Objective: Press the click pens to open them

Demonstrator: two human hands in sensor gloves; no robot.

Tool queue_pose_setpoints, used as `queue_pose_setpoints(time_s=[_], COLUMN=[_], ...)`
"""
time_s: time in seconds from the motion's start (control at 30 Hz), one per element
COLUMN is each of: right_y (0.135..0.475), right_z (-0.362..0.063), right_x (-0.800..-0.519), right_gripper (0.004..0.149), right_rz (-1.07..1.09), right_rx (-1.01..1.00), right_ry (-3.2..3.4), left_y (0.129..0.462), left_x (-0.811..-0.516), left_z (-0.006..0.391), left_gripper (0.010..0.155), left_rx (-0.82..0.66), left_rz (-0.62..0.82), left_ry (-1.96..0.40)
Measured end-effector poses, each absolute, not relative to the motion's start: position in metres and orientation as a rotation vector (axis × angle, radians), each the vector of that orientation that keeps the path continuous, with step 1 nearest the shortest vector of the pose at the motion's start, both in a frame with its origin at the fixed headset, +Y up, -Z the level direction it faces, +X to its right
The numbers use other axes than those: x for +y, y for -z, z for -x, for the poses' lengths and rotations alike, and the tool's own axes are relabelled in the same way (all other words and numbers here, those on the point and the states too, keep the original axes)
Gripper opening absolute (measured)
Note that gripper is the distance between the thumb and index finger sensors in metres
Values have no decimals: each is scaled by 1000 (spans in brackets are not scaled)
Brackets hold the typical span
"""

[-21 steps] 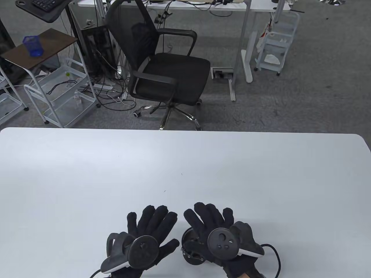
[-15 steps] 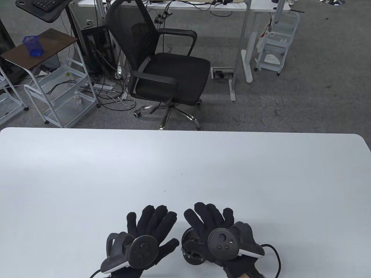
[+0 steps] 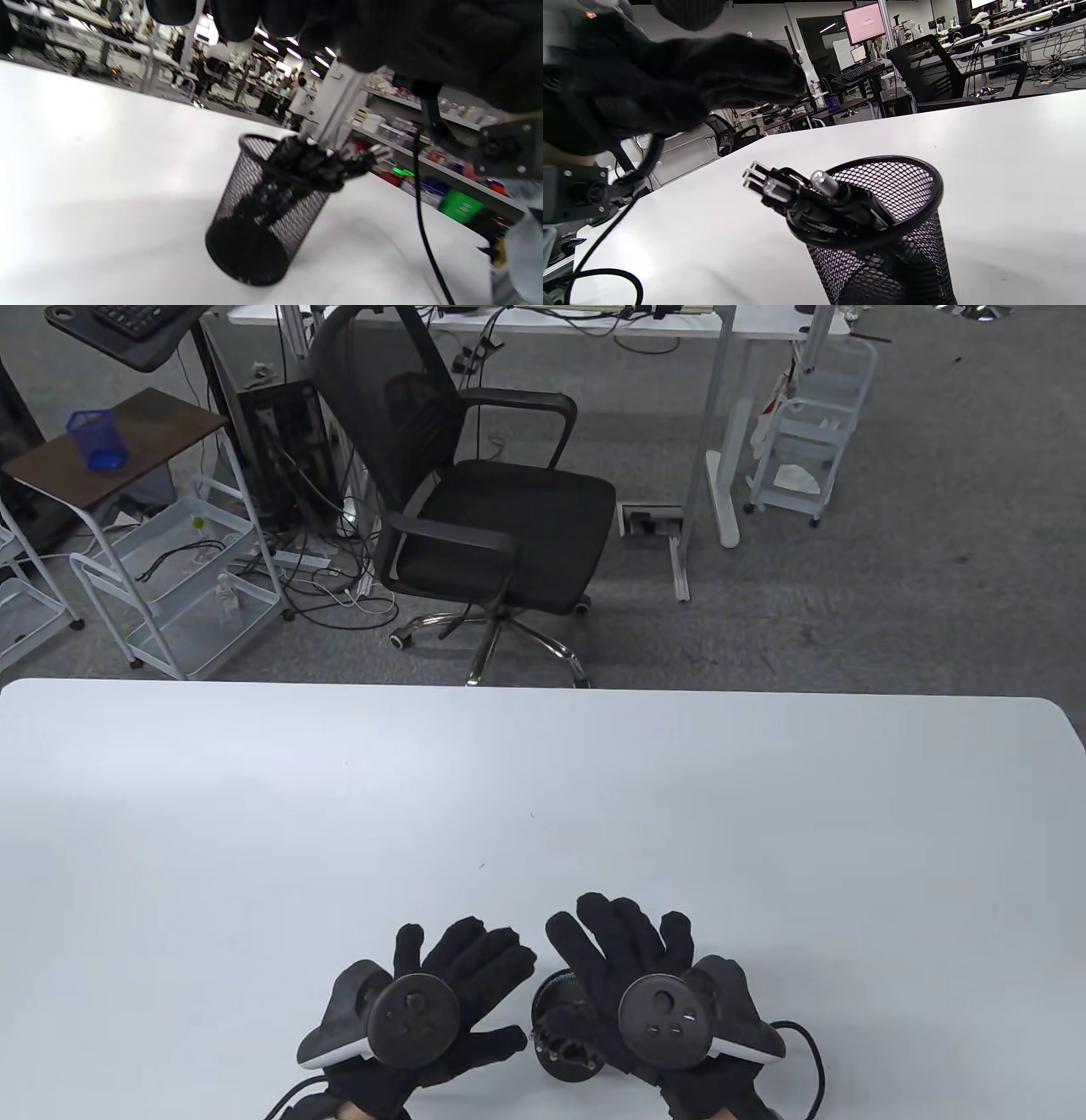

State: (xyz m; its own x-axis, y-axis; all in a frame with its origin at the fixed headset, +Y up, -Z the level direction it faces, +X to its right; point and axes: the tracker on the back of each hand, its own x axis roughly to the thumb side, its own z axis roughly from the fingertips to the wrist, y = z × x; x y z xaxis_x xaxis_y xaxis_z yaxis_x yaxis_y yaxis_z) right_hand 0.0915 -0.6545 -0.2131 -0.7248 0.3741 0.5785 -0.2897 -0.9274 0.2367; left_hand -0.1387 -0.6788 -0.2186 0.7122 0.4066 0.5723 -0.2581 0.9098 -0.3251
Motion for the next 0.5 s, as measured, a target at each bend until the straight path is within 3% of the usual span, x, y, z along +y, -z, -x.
queue_pose_setpoints(time_s=[0.5], right_y=[212], right_z=[-92], right_x=[-654], right_gripper=[79], right_rz=[-914], right_rx=[181], right_ry=[-2623], left_y=[239], left_x=[-724], left_z=[133], left_gripper=[53], left_rx=[-757], left_rz=[348], left_ry=[-460])
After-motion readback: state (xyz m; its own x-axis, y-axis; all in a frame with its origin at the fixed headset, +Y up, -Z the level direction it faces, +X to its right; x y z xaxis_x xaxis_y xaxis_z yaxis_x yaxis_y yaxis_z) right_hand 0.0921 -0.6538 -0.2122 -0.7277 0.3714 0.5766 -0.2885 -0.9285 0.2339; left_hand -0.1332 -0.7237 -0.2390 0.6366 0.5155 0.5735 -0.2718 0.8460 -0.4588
